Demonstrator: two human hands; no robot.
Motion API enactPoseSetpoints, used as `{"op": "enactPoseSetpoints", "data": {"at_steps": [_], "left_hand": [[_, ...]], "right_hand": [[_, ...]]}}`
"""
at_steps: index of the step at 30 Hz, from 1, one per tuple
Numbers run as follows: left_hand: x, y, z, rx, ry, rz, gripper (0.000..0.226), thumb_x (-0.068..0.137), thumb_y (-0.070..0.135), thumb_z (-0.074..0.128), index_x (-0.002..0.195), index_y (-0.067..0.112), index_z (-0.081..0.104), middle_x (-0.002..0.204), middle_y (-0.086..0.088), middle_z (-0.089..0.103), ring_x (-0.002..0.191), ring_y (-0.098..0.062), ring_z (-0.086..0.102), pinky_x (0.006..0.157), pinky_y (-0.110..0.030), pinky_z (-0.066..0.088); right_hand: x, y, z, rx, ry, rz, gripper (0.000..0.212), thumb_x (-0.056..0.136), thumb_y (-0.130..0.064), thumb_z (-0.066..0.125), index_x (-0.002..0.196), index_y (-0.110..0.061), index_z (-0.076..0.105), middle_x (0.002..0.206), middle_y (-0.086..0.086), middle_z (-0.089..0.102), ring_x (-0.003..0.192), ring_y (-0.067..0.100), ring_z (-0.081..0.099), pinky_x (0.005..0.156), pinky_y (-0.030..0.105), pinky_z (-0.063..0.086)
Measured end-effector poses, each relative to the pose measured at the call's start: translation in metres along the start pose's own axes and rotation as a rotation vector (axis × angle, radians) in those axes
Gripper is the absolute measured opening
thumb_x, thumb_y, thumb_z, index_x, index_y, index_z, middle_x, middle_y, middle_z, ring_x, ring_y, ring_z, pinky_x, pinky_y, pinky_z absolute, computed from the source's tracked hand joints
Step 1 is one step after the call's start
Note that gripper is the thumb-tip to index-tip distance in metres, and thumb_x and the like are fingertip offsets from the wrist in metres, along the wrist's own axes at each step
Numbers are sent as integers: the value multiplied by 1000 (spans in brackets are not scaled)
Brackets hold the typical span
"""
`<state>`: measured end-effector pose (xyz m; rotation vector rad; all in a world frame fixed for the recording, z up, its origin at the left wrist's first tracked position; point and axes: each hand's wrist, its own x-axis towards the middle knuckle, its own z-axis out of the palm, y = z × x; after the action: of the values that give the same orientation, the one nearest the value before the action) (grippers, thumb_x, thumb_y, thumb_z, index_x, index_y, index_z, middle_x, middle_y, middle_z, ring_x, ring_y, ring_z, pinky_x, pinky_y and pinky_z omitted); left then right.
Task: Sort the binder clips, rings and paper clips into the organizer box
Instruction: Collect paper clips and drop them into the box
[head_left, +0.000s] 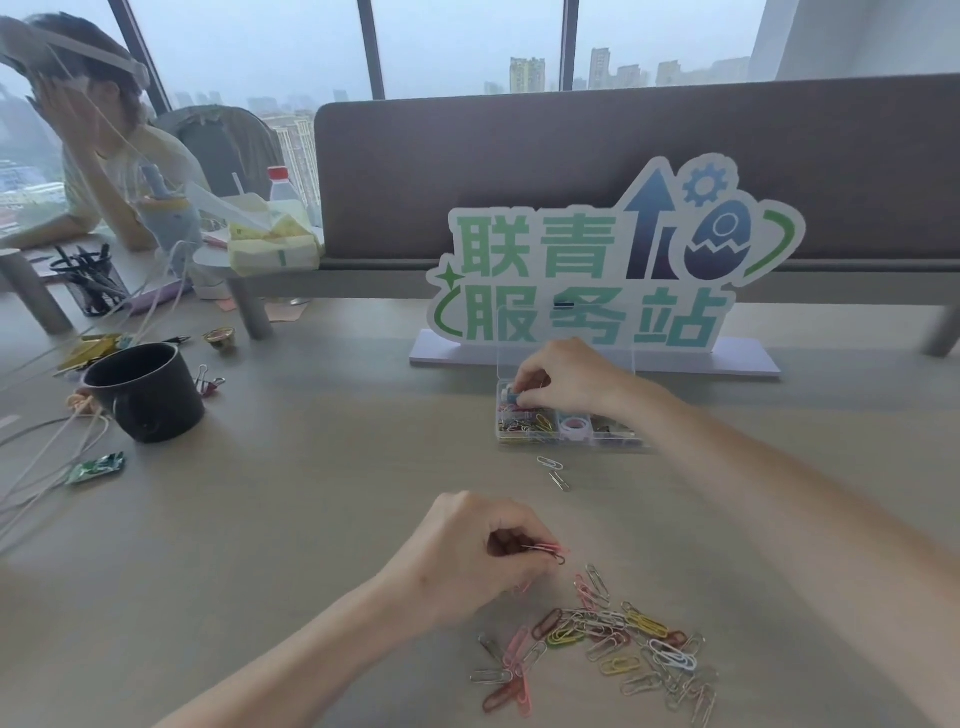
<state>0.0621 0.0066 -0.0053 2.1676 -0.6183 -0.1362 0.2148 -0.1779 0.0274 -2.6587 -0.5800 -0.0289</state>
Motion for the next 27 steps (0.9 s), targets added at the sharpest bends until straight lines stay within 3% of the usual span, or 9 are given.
{"op": "enactPoseSetpoints", "data": {"at_steps": [3,6,8,11,13,15,20,27], "left_hand": [[15,5,-12,-37,21,-31,5,77,21,79,81,23,77,64,-3,71,54,-5,59,63,-19,51],[43,4,-31,0,29,-18,4,78,22,79,80,22,77,61,-3,70,52,-7,56,62,-23,51],[69,1,-43,30,40,-13,4,78,23,78,81,22,76,63,-2,71,53,-8,56,60,-26,49],[106,-5,-54,108,109,4,5,78,21,79,82,20,77,64,8,69,54,0,54,57,-16,45],[126,-7,-58,204,130,9,7,78,20,79,84,20,76,66,14,66,56,6,56,56,-6,42],[142,-11,-58,306,99,11,8,80,21,77,88,21,76,72,14,66,67,2,60,60,-4,44],[164,-23,-50,441,24,37,11,83,20,73,93,17,76,86,4,72,81,-11,66,79,-25,55],[170,-29,-41,510,-10,128,14,82,22,74,95,15,76,86,1,70,74,-10,57,67,-11,40]], "right_hand": [[-3,4,-3,43,32,23,17,89,-19,68,105,-17,74,99,-3,73,87,7,63,86,25,50],[-10,11,-13,146,132,59,18,91,-20,65,107,-18,72,91,-7,72,75,-1,64,77,20,51],[-19,17,-21,228,213,76,15,91,-21,64,104,-19,72,87,-8,74,78,4,69,76,20,53],[-35,29,-30,348,286,110,11,91,-22,65,98,-20,74,82,-8,76,76,5,71,70,21,54],[-43,36,-34,423,303,138,10,91,-21,66,96,-20,74,81,-7,76,75,4,72,64,21,53],[-50,43,-37,492,315,162,9,91,-19,66,95,-20,74,82,-7,76,76,3,72,64,22,54],[-61,53,-38,565,326,190,10,92,-17,65,97,-18,74,81,-6,76,72,1,70,64,17,50],[-66,53,-37,533,282,189,12,92,-19,65,99,-19,73,84,-7,76,72,-3,69,59,7,48]]}}
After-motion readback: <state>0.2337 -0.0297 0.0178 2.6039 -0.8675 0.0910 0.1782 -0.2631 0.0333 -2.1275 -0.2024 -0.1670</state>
